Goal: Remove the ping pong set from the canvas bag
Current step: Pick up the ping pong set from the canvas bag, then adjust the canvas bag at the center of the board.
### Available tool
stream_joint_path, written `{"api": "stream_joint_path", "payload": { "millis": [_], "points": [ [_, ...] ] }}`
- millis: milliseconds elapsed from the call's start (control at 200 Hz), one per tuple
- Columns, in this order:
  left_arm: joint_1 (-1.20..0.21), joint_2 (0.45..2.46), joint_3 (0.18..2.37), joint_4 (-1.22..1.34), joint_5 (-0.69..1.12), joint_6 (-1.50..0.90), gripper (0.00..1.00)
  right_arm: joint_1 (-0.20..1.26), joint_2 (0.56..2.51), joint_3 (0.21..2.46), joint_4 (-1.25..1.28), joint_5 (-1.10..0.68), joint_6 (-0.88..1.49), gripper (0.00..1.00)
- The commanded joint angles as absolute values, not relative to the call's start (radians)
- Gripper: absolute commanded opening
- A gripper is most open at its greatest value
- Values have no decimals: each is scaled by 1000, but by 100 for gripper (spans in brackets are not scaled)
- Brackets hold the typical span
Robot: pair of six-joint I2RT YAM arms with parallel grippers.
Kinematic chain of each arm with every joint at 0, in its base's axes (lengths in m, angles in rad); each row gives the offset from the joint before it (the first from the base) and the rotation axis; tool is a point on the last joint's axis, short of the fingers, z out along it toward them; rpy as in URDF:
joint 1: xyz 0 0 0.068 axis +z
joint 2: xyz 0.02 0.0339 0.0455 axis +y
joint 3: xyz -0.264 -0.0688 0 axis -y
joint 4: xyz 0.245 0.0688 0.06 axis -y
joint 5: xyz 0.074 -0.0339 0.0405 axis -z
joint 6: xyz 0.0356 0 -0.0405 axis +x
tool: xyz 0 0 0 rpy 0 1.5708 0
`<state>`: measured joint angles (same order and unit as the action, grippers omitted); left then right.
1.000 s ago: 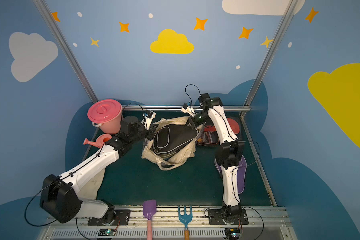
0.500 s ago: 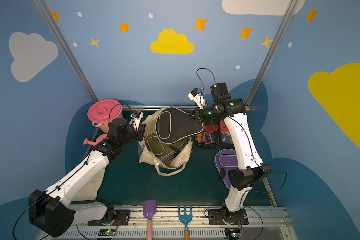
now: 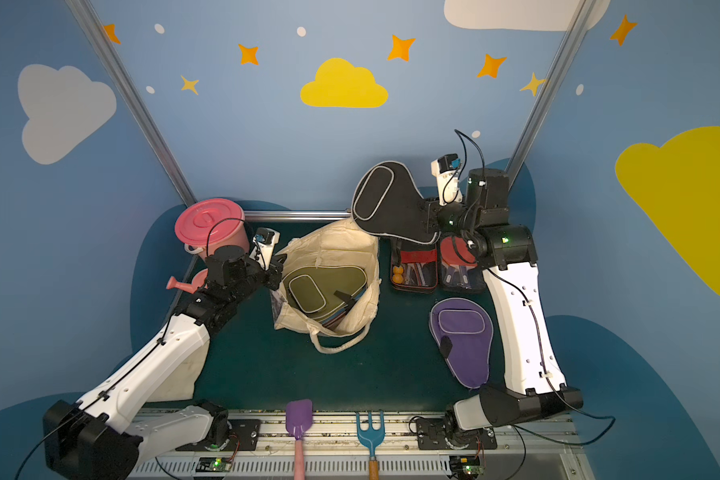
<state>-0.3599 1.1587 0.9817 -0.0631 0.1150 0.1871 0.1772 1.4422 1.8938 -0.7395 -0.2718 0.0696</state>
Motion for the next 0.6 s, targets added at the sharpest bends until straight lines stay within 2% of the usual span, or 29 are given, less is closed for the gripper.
{"api": "stream_joint_path", "payload": {
  "millis": [0, 295, 596],
  "points": [
    [-354, 1109, 989, 27, 143, 198, 4, 129, 1404, 1811, -509, -187, 176, 0],
    [-353, 1102, 991, 30, 160, 197, 4, 86, 1434, 1536, -280, -168, 302, 0],
    [-350, 1108, 995, 26, 172, 188, 4, 95, 1559, 1487, -161, -290, 396, 0]
  ]
}}
